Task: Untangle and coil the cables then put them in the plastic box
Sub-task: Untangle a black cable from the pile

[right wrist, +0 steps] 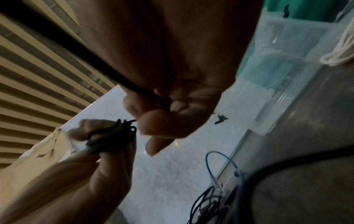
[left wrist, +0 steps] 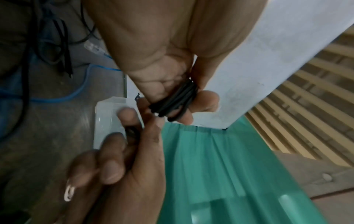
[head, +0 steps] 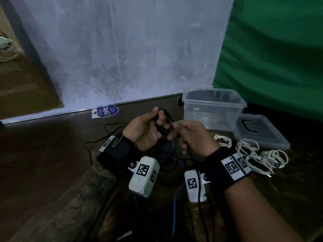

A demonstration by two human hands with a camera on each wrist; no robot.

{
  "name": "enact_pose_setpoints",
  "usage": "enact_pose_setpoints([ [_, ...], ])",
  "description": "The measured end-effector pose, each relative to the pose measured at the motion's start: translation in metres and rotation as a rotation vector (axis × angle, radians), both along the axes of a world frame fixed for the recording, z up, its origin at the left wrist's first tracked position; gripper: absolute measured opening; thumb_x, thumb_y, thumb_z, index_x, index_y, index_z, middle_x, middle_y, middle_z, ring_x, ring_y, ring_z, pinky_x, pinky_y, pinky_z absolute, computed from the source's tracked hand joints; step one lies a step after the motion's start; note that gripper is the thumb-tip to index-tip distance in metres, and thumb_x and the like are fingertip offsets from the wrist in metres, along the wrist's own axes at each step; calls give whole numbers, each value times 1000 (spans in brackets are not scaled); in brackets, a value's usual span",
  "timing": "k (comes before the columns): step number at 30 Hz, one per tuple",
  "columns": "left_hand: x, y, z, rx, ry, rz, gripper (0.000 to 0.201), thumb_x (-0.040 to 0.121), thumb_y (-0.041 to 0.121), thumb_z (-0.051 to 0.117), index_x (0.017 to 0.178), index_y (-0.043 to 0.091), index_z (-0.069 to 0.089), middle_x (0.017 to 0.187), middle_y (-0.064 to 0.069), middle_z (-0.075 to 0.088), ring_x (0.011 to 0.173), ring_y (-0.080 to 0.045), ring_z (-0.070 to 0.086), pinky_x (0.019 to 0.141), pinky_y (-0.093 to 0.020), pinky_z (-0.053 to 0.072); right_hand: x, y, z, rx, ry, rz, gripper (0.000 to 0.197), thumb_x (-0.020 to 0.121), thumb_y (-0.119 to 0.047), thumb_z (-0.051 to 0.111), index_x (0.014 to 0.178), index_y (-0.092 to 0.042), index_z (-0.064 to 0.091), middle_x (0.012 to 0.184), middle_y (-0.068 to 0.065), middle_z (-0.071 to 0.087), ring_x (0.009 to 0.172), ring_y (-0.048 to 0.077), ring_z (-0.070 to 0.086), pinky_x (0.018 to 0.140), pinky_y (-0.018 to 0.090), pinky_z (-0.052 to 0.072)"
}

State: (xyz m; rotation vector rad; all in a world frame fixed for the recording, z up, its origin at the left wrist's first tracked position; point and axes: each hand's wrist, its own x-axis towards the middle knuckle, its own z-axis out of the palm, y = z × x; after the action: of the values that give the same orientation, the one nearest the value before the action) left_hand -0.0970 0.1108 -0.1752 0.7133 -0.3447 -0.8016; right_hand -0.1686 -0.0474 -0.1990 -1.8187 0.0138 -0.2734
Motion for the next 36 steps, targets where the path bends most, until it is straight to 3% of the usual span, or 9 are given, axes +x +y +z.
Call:
enact_pose_setpoints([
  [5, 4, -2, -1, -101, 87, 159, 32, 101, 20, 39, 82, 5, 59, 69, -1, 59, 54, -9, 61, 65, -26, 57, 2, 9, -5, 23, 47, 17, 28, 102, -26, 51, 97, -3, 66, 81, 13, 75, 36, 11, 38, 39, 20, 33],
  [8, 14, 2, 1, -173, 139, 308, 32, 100, 15, 39, 81, 3, 62, 69, -3, 68, 60, -10, 68, 66, -31, 60, 2, 9, -6, -13, 39, 0, 13, 99, -22, 57, 91, -13, 60, 68, 11, 70, 37, 12, 38, 38, 20, 31],
  [12, 25, 9, 1, -188, 153, 373, 21, 99, 9, 40, 89, 2, 57, 74, -7, 73, 72, -14, 72, 75, -34, 57, -1, 14, -6, -124, 65, 79, 17, 97, -20, 61, 84, -12, 55, 58, 5, 56, 37, 11, 38, 37, 19, 29],
  [15, 23, 1, -7, -63, 52, 409, 21, 99, 8, 40, 88, 3, 57, 75, -6, 73, 76, -16, 73, 79, -33, 57, -7, 19, -4, -189, 78, 197, 16, 97, -19, 61, 85, -9, 61, 58, 4, 56, 39, 10, 40, 38, 20, 30],
  [19, 22, -3, -17, 189, -272, 532, 19, 97, 5, 48, 88, -2, 64, 83, -15, 71, 78, -22, 71, 82, -35, 57, -12, 23, 2, -272, -29, 230, 16, 95, -17, 64, 94, -4, 72, 64, 3, 65, 50, 7, 54, 49, 19, 42],
  [23, 19, 2, -20, 545, -619, 385, 22, 94, 16, 56, 87, 1, 71, 83, -14, 72, 75, -22, 67, 73, -32, 54, -9, 15, 7, -283, -157, 125, 7, 89, -16, 71, 83, -17, 74, 72, -7, 72, 67, -1, 63, 68, 16, 45],
  [29, 1, 2, -9, 511, -661, 22, 22, 88, 10, 50, 85, -9, 63, 76, -23, 62, 64, -27, 59, 64, -29, 49, -6, 1, 12, -111, -355, -10, 9, 90, -3, 68, 81, -3, 66, 64, 10, 70, 59, 18, 68, 66, 23, 51],
  [33, -4, 1, -12, 417, -418, -126, 21, 81, 17, 51, 78, 1, 64, 68, -13, 56, 56, -19, 52, 59, -28, 51, 1, -13, 6, -63, -383, -168, 11, 85, -10, 75, 78, -16, 71, 64, -4, 61, 58, 1, 53, 60, 13, 42],
  [36, -5, 2, -6, 143, -145, -171, 20, 85, 16, 49, 82, 4, 64, 68, -5, 55, 59, -14, 47, 68, -30, 55, 6, -21, -4, -49, -272, -167, 15, 92, -14, 67, 86, -26, 74, 65, -11, 66, 51, -1, 52, 45, 15, 40],
])
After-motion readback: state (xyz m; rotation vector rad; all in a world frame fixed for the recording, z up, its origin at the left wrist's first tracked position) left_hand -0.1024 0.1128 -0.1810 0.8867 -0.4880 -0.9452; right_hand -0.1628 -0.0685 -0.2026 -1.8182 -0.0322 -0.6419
